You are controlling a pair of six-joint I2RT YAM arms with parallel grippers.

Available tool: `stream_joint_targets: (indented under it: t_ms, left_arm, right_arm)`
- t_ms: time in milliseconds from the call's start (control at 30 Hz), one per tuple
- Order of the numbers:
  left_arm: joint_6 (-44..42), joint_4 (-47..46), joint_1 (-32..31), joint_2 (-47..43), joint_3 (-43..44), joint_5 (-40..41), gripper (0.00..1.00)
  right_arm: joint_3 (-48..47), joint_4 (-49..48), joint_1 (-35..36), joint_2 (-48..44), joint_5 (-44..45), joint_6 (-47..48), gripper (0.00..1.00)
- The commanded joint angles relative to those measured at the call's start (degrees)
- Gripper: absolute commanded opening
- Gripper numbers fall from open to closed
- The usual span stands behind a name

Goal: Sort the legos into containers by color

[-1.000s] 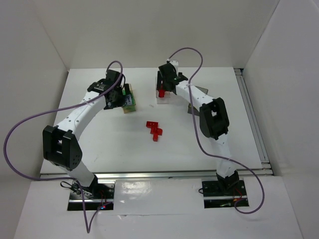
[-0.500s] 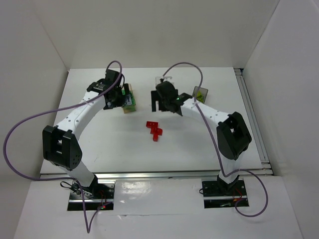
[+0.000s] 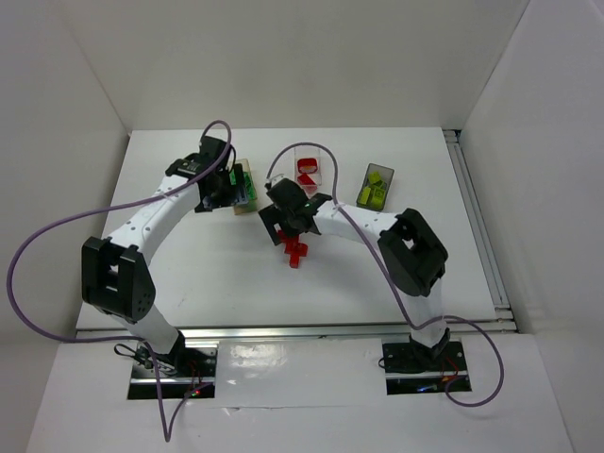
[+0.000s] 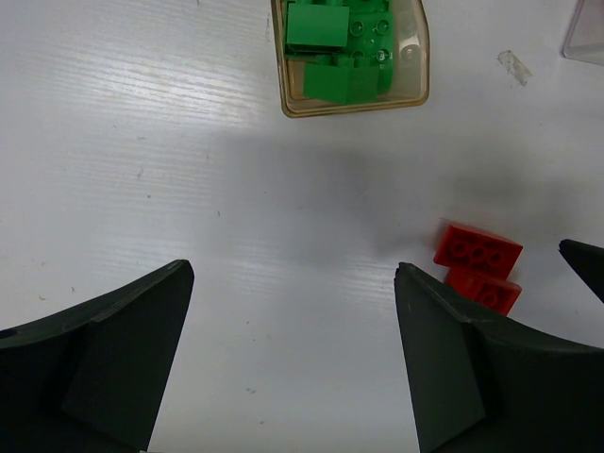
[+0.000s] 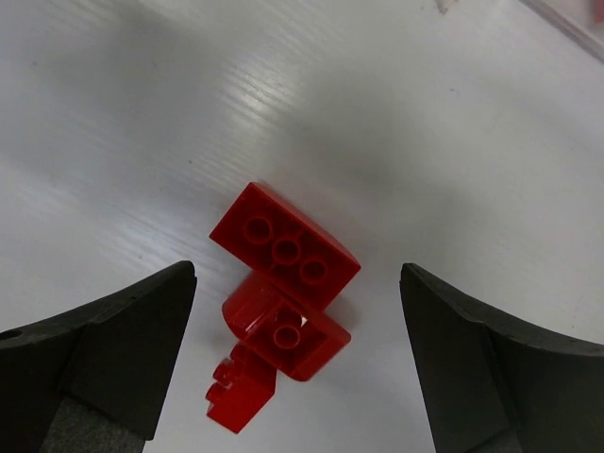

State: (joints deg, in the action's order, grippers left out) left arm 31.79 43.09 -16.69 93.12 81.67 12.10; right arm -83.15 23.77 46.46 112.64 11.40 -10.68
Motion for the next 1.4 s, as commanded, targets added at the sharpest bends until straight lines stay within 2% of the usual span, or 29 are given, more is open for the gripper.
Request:
stream_joint_targets:
  t_ms: [0,167,300,400,467,600,633,800,967,1133,1300,1367]
  left_arm:
    - [0.03,-0.99,0.25,-2.07,-0.37,-0.23,0.97]
    - [0.03,-0.99,0.78,-2.59,-0.37,0.29,0.97]
    - [0.03,-0.99,2.44,-4.00,-0.90,0.29,0.97]
    - [0.03,-0.99,3.06,-4.00,-1.42,0.29,0.97]
    - [0.03,-0.99,3.06,-4.00,-1.42,-0.23,0.97]
    - [-0.50,-0.99,3.59,-4.00,-1.42,-0.23,0.97]
    - [-0.50,-0.99,3.59,-4.00,-1.42,-0.23,0.97]
    - [0.02,-0.99,4.12,-4.53,-0.90,-0.23,0.97]
    - [1.43,-0.99,6.49,-4.53,-1.95,-5.05,0.97]
    - [1.43,-1.52,8.33,-5.84,-2.48,-5.68,0.98]
    - [1.43,-1.52,9.48,-6.37,-3.01,-6.21,0.98]
    - [0.91,-1.52,10.00,-6.37,-3.01,-6.82,0.98]
  right_arm:
    - [-2.98,1.28,0.74,2.93,1.79,4.35,0.96]
    - [-4.12,-0.30,0.74,6.27,2.31,5.76,0.92]
    - [-4.30,-3.46,0.21,6.89,2.84,5.15,0.83]
    - [-4.30,-5.75,-0.92,7.59,1.44,5.14,0.71]
    - [-5.43,-6.45,-1.54,8.12,0.73,4.52,0.54]
    - [-7.46,-6.45,-2.07,8.65,0.73,3.91,0.30]
    - [-8.16,-6.45,-2.07,8.65,0.73,3.30,0.28]
    - [-9.56,-6.98,-2.07,5.66,4.42,2.77,0.28]
    - [-13.95,-6.98,-5.57,4.96,7.49,1.72,0.28]
    - [-23.43,-3.83,-9.27,10.13,10.92,0.48,0.30]
    - [-30.13,-2.59,-13.40,15.15,10.67,-0.57,0.31]
    - [-33.63,-2.59,-14.63,16.64,9.88,-0.57,0.34]
